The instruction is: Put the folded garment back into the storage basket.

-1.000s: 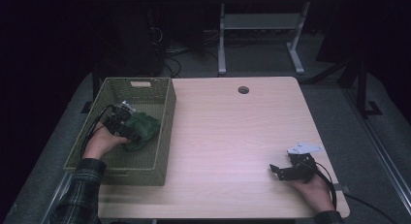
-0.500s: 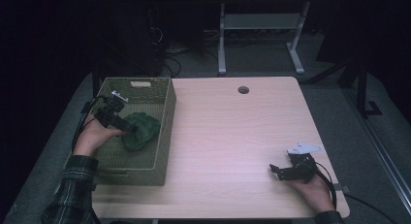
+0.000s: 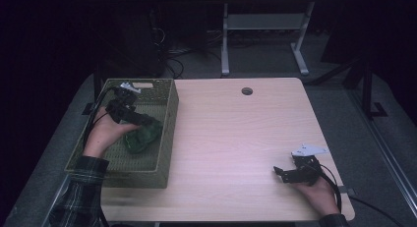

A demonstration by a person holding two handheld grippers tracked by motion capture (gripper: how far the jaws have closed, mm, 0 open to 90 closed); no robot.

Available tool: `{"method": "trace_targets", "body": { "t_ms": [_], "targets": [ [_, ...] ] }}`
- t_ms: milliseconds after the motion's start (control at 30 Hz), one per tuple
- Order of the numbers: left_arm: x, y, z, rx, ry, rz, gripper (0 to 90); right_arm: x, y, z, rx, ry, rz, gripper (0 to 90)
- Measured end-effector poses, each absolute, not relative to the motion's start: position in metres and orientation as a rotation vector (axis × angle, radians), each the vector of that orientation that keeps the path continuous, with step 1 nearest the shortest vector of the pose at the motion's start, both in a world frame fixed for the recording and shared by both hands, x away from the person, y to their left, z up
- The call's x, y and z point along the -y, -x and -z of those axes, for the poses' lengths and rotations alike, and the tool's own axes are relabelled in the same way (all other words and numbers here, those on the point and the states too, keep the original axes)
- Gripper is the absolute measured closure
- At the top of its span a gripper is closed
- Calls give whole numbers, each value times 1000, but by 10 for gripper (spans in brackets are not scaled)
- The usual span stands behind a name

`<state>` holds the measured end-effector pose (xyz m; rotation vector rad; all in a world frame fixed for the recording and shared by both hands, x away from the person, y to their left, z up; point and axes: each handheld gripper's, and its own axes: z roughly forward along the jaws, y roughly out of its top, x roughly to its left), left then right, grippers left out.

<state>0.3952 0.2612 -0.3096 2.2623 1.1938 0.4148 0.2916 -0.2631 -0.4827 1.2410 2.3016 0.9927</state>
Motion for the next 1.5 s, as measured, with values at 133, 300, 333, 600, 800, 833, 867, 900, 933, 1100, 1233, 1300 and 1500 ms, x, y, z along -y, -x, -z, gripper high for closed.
{"method": "trace_targets", "body": {
  "t_ms": [133,300,333,600,800,833,867,900,933,1100,1233,1300,1500],
  "targets": [
    [-244,-390,301,-1140,-2246,-429,127,263,-292,483,-2301,-1241,-993,93],
    [-221,-385,299,-1083,-2238,-421,127,263,-292,483,-2301,-1240,-993,93],
    [-215,-383,299,-1071,-2240,-417,127,263,-292,483,-2301,-1240,-993,93],
    [-167,-377,307,-976,-2258,-377,127,263,-292,483,-2301,-1240,-993,93],
    [-139,-371,313,-917,-2250,-359,127,263,-292,483,-2301,-1240,-993,93],
    [-134,-370,314,-908,-2246,-355,128,263,-292,483,-2301,-1240,-993,93],
    [-130,-368,316,-902,-2240,-352,129,263,-292,483,-2301,-1240,-993,93],
    [-126,-367,317,-887,-2246,-348,130,263,-292,483,-2301,-1240,-994,93],
    [-121,-365,319,-890,-2234,-337,130,263,-292,483,-2301,-1241,-993,93],
    [-101,-357,329,-838,-2246,-330,130,263,-292,483,-2301,-1240,-993,93],
    [-85,-349,342,-806,-2243,-340,130,263,-292,483,-2301,-1241,-993,93],
    [-78,-347,351,-795,-2266,-360,129,263,-292,483,-2301,-1241,-993,93],
    [-61,-343,371,-747,-2346,-369,127,263,-292,483,-2301,-1240,-993,93]
  ]
}}
